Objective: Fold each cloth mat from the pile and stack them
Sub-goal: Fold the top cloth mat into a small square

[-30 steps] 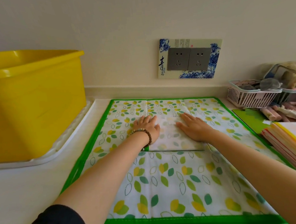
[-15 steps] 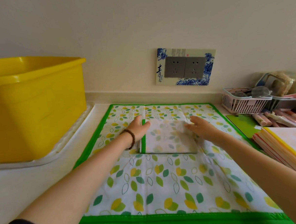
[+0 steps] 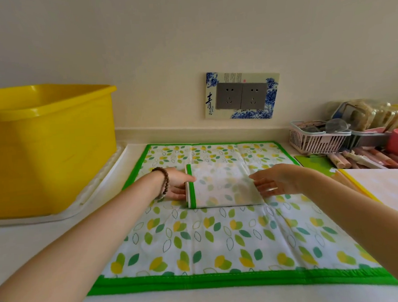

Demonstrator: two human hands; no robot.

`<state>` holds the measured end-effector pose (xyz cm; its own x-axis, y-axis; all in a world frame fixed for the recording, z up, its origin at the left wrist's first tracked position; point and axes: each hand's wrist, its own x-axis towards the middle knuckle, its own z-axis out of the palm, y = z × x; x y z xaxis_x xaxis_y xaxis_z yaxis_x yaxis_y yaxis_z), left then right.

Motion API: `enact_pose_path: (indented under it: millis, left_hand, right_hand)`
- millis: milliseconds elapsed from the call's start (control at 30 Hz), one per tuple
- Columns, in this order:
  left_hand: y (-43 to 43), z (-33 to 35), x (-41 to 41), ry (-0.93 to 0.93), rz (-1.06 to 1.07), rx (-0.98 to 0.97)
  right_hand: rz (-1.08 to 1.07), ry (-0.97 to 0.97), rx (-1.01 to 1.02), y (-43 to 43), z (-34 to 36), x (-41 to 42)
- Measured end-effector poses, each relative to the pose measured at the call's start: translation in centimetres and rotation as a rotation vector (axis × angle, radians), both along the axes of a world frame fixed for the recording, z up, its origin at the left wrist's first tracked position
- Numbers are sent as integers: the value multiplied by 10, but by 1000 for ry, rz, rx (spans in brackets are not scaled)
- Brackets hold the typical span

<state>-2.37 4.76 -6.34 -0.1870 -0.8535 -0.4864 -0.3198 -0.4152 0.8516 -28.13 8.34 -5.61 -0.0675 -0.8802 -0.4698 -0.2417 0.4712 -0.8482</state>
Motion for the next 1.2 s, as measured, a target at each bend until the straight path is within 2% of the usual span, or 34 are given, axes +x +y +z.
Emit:
enact_pose_path:
  millis: [200,467,733,933,1100,1200]
  left_hand:
    - [9,-1,-11,-24,23,-81]
    - [29,16,-51,161,-14,-152]
    - [55,40,-141,377,-90,-184]
    - [76,47,-215,503,-179,-126]
    - [91,42,-268,504,-257,-58]
    - [97,34,-289,475,-292,-17]
  right_hand:
    - [-109,-93,-15,14,-1,0]
    - [-175,-111,-161,41,25,-42]
    - [-218,-4,-300,87,74,-127]
    - [-343,130,-289,118,89,-196]
    - [-481,242,-214,138,80,-246]
    - [-533,224,-200,145,64,-268]
